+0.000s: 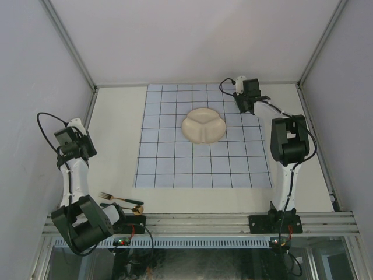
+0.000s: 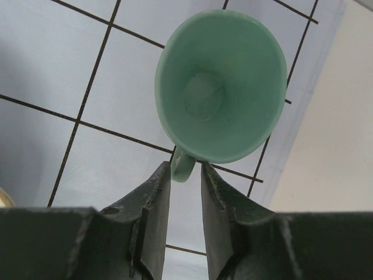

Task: Set the dinner table for one person
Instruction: Place the cup on the napkin.

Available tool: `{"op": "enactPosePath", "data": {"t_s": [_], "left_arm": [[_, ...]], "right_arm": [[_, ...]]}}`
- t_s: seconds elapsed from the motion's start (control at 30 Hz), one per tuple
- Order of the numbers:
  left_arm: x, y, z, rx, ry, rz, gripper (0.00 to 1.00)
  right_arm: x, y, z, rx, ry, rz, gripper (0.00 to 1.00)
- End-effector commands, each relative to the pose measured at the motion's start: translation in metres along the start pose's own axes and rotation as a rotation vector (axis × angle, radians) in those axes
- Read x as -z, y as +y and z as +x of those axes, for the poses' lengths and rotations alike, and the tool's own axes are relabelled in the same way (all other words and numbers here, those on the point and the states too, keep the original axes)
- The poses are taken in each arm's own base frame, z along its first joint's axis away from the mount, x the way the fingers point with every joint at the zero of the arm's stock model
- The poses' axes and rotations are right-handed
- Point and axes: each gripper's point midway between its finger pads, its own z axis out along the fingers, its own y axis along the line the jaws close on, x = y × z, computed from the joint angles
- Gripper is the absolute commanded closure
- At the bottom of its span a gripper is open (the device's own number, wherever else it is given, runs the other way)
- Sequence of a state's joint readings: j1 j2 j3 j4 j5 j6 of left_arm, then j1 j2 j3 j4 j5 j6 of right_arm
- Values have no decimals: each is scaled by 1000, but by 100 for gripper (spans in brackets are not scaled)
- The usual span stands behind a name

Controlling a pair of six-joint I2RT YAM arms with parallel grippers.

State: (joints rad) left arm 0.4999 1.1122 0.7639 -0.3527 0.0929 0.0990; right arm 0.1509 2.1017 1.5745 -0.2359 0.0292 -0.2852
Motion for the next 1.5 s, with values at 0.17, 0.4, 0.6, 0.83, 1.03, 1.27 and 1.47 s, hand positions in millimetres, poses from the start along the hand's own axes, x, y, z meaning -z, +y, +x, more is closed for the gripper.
{"op": "enactPosePath", "data": {"t_s": [0.17,0.4,0.6,0.83,1.03,1.27,1.47], "left_arm": [[2,-1,0,-24,-31,14,63],[11,-9,-11,-61,-45,68,63],[31,-17,-24,-185,-55,115,62],[41,31,-11,-87,-113,-116,64],[46,66,-11,43,-100,-231,65],[64,112,-16,162,-117,-318,65],[64,115,0,154,-111,-357,65]], "right_arm": [[26,-12,-26,10,-77,29,63],[87,-15,-46,14,-127,1,45],[170,-7,-39,8,-97,-47,42],[228,82,-15,63,-75,-351,41],[228,194,-24,295,-68,-471,44],[234,314,-59,458,-149,-589,48],[235,410,-77,458,-190,-732,48]]}}
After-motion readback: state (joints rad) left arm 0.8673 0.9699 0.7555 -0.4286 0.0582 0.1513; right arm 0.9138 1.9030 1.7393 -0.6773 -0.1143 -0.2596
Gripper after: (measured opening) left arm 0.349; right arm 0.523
